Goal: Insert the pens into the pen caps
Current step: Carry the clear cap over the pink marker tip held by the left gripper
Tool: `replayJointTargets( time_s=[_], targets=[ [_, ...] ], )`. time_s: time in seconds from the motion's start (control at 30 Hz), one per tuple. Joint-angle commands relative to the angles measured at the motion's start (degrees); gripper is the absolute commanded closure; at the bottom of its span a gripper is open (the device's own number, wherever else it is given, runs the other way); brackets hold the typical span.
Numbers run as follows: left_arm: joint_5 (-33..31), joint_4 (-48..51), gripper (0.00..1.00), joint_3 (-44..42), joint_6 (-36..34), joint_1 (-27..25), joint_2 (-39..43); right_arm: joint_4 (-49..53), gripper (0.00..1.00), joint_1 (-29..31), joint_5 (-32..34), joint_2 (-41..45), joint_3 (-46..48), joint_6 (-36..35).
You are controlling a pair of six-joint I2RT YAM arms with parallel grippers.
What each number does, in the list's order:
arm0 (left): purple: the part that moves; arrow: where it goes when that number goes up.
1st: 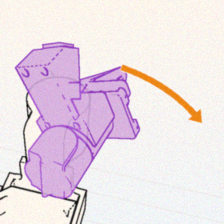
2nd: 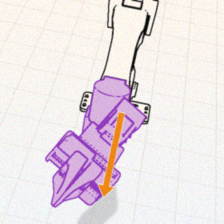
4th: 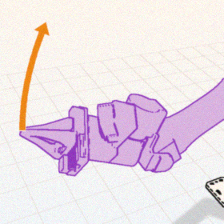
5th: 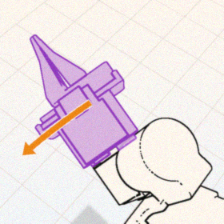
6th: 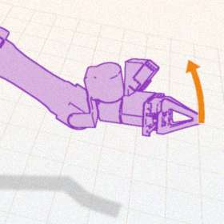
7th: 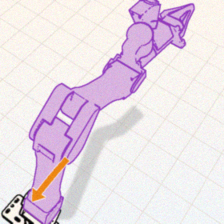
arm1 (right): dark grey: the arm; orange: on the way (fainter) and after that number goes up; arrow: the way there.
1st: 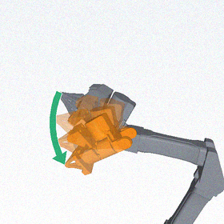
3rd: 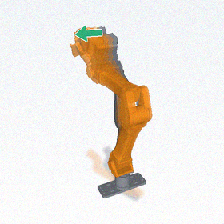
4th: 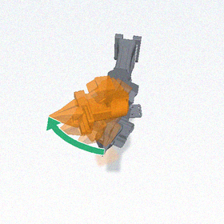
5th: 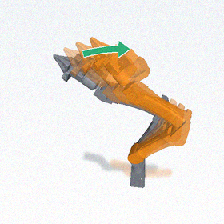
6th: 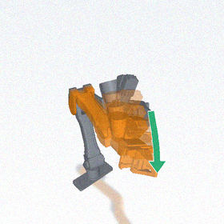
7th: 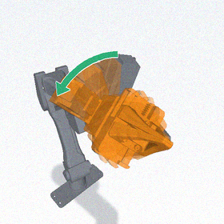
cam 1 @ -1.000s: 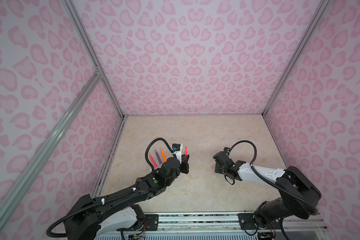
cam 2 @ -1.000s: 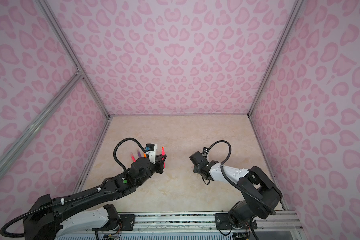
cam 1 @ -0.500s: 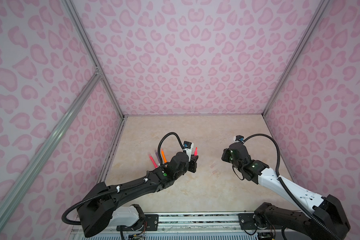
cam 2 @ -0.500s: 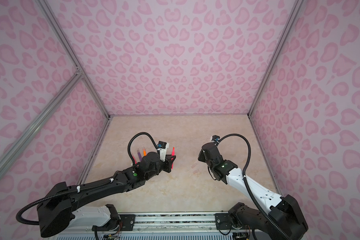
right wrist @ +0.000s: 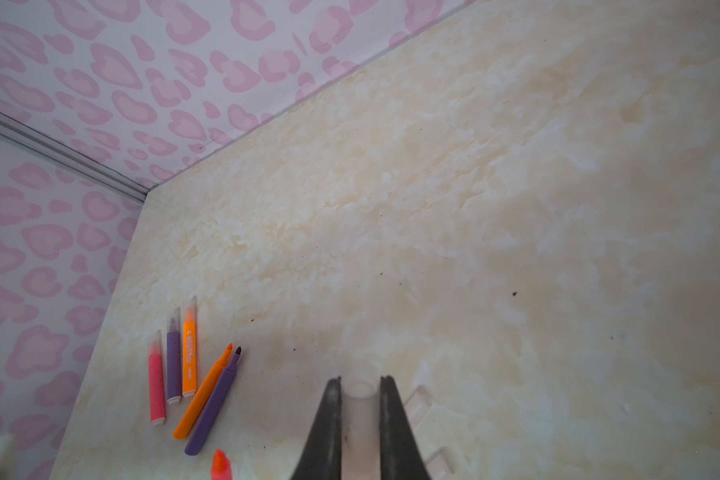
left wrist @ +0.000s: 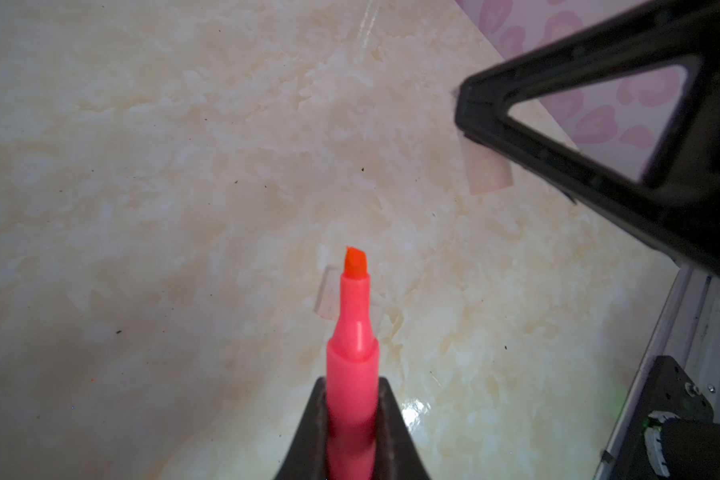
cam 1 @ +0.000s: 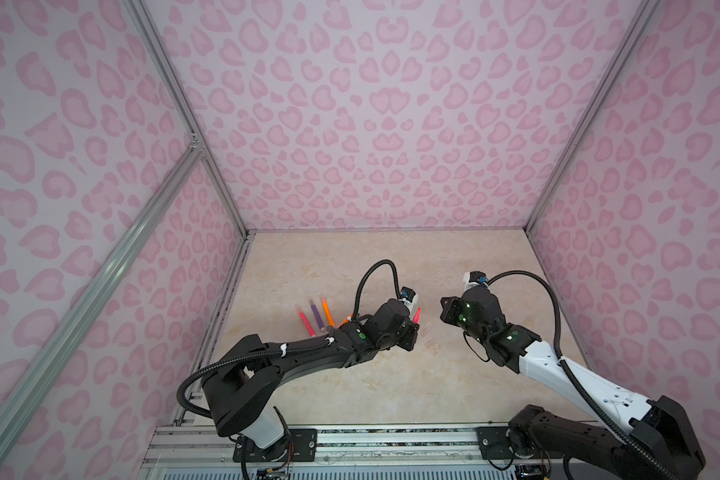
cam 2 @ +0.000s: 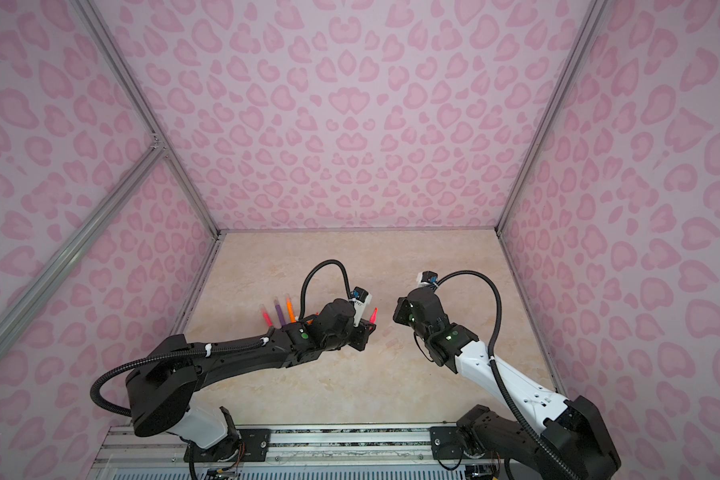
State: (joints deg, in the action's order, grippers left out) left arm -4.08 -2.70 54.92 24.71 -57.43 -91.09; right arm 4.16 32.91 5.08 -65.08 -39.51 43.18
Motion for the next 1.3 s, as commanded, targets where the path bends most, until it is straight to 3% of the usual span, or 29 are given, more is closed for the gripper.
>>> replayJointTargets(
  time_s=[0.0,0.17,0.9,1.27],
  targets=[
    [-6.4,4.5,0.97,2.8,-2.4,-2.1,-1.4,-1.8,1.0,0.6,-2.8,-2.2,-1.2,1.2],
    [-9.0,6.6,0.97,4.9,-3.2,-3.6,-3.2,-3.4,1.0,2.2,-2.4,-3.1,-1.2,2.1],
    [-6.9,5.4,0.97,4.4,-2.9,-3.7,-2.8,-13.0,1.0,4.9,4.6,2.5,7.3,9.1],
    [-6.4,5.1,0.97,4.2,-3.2,-3.8,-2.7,-17.7,1.0,4.9,0.1,-1.7,6.3,8.7]
  ],
)
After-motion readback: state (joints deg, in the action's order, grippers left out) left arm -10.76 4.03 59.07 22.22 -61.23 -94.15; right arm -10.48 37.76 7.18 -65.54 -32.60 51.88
